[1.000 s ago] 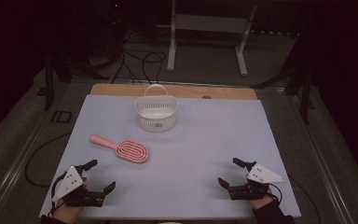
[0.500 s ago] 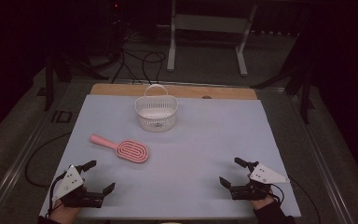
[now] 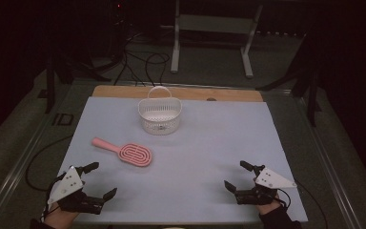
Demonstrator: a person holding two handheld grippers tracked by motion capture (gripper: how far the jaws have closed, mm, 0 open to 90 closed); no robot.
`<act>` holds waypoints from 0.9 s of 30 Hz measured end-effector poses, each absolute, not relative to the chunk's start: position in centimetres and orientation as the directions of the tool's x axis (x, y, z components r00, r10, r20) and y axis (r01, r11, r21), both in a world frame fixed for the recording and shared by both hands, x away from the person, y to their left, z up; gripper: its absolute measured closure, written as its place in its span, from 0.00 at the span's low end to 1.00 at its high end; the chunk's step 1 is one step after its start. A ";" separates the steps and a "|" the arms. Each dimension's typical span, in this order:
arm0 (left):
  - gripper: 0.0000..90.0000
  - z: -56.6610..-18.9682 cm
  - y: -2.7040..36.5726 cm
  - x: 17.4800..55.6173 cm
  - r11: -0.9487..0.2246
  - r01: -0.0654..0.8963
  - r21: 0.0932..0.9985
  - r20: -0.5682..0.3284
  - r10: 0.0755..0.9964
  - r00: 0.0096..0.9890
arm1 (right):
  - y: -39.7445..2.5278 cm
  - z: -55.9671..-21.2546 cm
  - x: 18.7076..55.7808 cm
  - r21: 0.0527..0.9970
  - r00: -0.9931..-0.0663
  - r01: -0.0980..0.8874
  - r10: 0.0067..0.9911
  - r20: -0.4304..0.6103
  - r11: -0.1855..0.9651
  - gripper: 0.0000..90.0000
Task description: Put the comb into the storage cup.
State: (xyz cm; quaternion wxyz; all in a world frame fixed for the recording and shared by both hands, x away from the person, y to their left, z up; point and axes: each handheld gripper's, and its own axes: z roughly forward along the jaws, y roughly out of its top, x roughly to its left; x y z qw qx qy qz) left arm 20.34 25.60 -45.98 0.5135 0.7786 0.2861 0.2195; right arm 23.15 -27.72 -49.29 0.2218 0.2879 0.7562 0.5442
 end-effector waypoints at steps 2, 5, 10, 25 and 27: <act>0.00 -45.4 25.6 20.5 -0.311 0.218 0.925 0.050 0.669 0.741 | -27.7 -49.3 23.2 0.951 -0.738 0.197 0.675 -0.018 0.240 0.10; 0.00 -44.6 25.6 20.7 -0.320 0.212 0.924 0.060 0.666 0.744 | -27.7 -49.3 23.1 0.951 -0.738 0.194 0.675 -0.021 0.242 0.10; 0.00 -43.8 25.7 21.2 -0.317 0.213 0.924 0.055 0.663 0.746 | -27.7 -49.3 23.1 0.951 -0.737 0.199 0.676 -0.015 0.237 0.10; 0.00 -41.7 26.0 23.5 -0.340 0.233 0.911 0.058 0.666 0.744 | -27.7 -49.2 23.1 0.954 -0.736 0.189 0.676 -0.018 0.232 0.10; 0.00 -41.4 26.2 23.9 -0.342 0.240 0.908 0.056 0.668 0.742 | -27.6 -49.2 23.1 0.955 -0.737 0.191 0.675 -0.015 0.229 0.10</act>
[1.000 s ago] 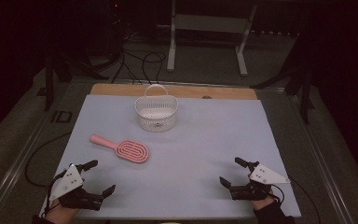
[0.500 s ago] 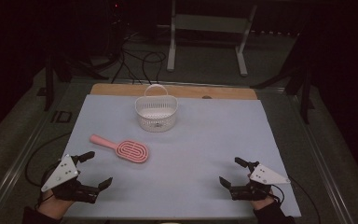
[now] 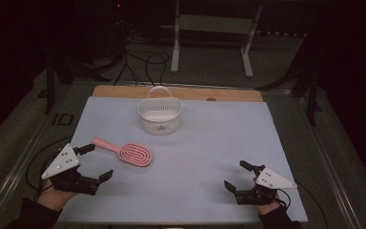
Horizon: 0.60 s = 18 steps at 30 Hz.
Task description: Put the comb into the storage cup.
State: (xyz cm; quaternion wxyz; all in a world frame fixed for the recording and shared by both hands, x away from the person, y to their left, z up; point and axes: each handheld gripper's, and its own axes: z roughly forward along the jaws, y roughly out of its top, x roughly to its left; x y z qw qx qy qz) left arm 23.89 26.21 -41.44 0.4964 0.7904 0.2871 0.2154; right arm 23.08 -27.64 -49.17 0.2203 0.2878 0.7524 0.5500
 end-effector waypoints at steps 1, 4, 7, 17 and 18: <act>0.00 -41.3 26.3 24.1 -0.349 0.242 0.905 0.060 0.668 0.742 | -27.6 -49.1 23.0 0.955 -0.737 0.190 0.675 -0.014 0.227 0.10; 0.00 -41.1 26.5 24.8 -0.362 0.251 0.897 0.063 0.669 0.741 | -27.6 -49.1 23.1 0.955 -0.739 0.190 0.673 -0.013 0.227 0.10; 0.00 -41.1 26.7 25.6 -0.372 0.262 0.890 0.059 0.666 0.744 | -27.5 -49.1 23.1 0.956 -0.740 0.188 0.673 -0.013 0.226 0.10; 0.02 -41.2 27.6 27.7 -0.394 0.289 0.873 0.071 0.689 0.722 | -27.5 -49.1 23.1 0.957 -0.742 0.186 0.670 -0.013 0.224 0.10; 0.02 -41.2 27.7 28.0 -0.399 0.292 0.869 0.076 0.691 0.719 | -27.5 -49.1 23.1 0.957 -0.742 0.185 0.670 -0.013 0.224 0.10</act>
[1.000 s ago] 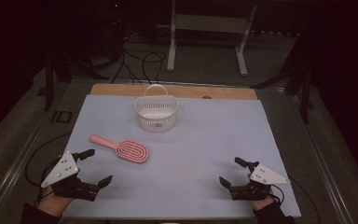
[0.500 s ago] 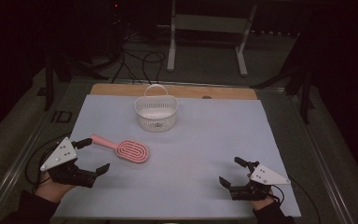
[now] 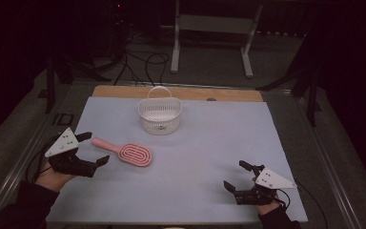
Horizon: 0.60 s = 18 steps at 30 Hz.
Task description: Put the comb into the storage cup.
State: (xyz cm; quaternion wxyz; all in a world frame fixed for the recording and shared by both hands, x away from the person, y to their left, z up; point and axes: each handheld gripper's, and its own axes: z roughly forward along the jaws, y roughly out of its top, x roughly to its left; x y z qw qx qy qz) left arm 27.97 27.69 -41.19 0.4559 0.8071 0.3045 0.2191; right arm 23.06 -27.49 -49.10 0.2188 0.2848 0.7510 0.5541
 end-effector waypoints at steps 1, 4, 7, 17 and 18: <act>0.02 -41.2 27.8 28.2 -0.402 0.293 0.868 0.081 0.695 0.714 | -27.5 -49.1 23.1 0.956 -0.742 0.188 0.671 -0.012 0.224 0.10; 0.04 -41.1 28.2 29.0 -0.403 0.302 0.864 0.089 0.712 0.697 | -27.5 -49.2 23.1 0.956 -0.744 0.192 0.668 -0.006 0.222 0.10; 0.08 -41.2 28.4 29.8 -0.397 0.314 0.862 0.082 0.722 0.687 | -27.4 -49.1 23.0 0.957 -0.743 0.187 0.669 -0.009 0.221 0.10; 0.22 -41.5 28.7 31.9 -0.409 0.344 0.845 0.083 0.737 0.671 | -27.4 -49.1 23.1 0.957 -0.747 0.187 0.665 -0.008 0.221 0.10; 0.22 -41.5 28.7 32.1 -0.411 0.350 0.842 0.082 0.738 0.670 | -27.4 -49.1 23.1 0.957 -0.746 0.186 0.665 -0.008 0.221 0.10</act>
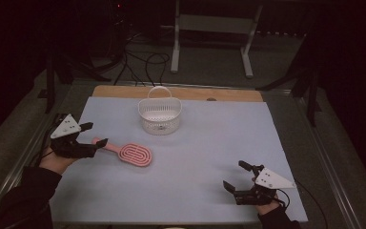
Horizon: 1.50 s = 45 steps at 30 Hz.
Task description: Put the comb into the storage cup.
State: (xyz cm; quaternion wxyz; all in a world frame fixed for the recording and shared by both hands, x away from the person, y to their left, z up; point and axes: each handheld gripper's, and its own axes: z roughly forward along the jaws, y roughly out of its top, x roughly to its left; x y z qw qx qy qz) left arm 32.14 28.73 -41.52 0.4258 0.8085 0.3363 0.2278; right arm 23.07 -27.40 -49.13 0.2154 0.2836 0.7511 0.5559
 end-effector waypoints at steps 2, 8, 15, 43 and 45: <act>0.23 -41.6 28.6 32.5 -0.419 0.355 0.835 0.091 0.743 0.663 | -27.4 -49.2 23.1 0.956 -0.746 0.191 0.665 -0.005 0.221 0.10; 0.38 -41.7 28.4 33.5 -0.454 0.382 0.805 0.106 0.744 0.660 | -27.4 -49.2 23.1 0.956 -0.747 0.192 0.664 -0.004 0.221 0.10; 0.52 -42.5 28.0 34.8 -0.496 0.428 0.755 0.132 0.755 0.643 | -27.3 -49.2 23.1 0.955 -0.749 0.191 0.663 -0.007 0.226 0.10; 1.00 -45.9 27.5 39.3 -0.595 0.526 0.608 0.163 0.742 0.650 | -27.2 -49.3 23.2 0.955 -0.755 0.194 0.655 0.001 0.223 0.10; 1.00 -46.1 27.6 39.5 -0.597 0.535 0.598 0.164 0.744 0.648 | -27.2 -49.3 23.2 0.955 -0.756 0.194 0.655 0.001 0.223 0.10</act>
